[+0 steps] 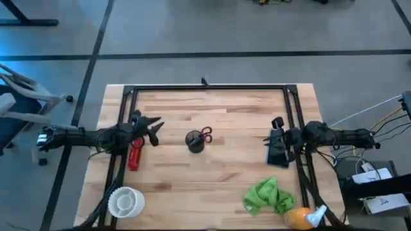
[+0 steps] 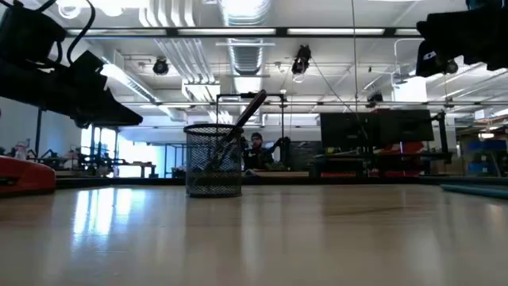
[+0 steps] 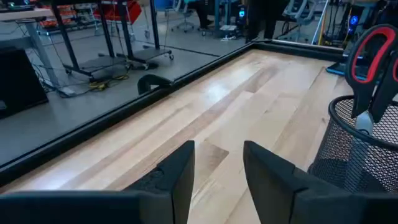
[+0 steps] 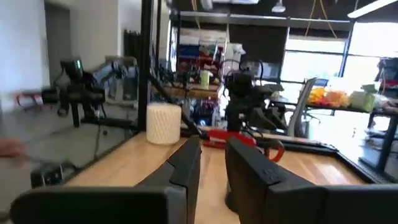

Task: Apply microfiber cloth
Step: Move the black pen holder to the top right of the table

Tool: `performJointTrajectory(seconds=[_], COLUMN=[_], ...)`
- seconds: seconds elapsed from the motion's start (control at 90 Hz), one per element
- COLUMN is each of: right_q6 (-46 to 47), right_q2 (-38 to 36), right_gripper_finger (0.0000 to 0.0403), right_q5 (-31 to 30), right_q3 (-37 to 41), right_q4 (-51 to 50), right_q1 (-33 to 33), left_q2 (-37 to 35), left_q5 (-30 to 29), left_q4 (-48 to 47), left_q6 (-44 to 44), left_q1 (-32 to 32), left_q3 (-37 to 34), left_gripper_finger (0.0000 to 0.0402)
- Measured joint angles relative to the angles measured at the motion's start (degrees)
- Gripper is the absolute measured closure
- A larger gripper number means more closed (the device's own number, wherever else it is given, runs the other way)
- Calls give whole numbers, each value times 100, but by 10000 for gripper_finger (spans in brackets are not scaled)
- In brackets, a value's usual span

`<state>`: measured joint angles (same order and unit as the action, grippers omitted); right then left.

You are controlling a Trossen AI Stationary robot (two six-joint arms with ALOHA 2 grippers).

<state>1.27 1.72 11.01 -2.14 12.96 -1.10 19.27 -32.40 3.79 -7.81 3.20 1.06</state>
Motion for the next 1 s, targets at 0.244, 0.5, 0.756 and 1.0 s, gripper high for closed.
performJointTrajectory(seconds=[0.244, 0.5, 0.756, 1.0], right_q6=[1093, 796, 492, 158], right_q2=[1, 125, 266, 569], right_gripper_finger=[332, 349, 378, 400], right_q5=[-125, -1993, -3076, -3703], right_q3=[-47, -47, -47, -47], right_q4=[-39, -55, -66, -64], right_q1=[0, 2, 2, 2], left_q2=[-1, -2, 9, 35], left_q5=[0, -113, -114, -70], left_q4=[0, 15, 109, 360], left_q6=[8, 1568, 1910, 1371], left_q1=[0, 11, 21, 22], left_q3=[-1, -1, 0, -2], left_gripper_finger=[281, 281, 281, 281])
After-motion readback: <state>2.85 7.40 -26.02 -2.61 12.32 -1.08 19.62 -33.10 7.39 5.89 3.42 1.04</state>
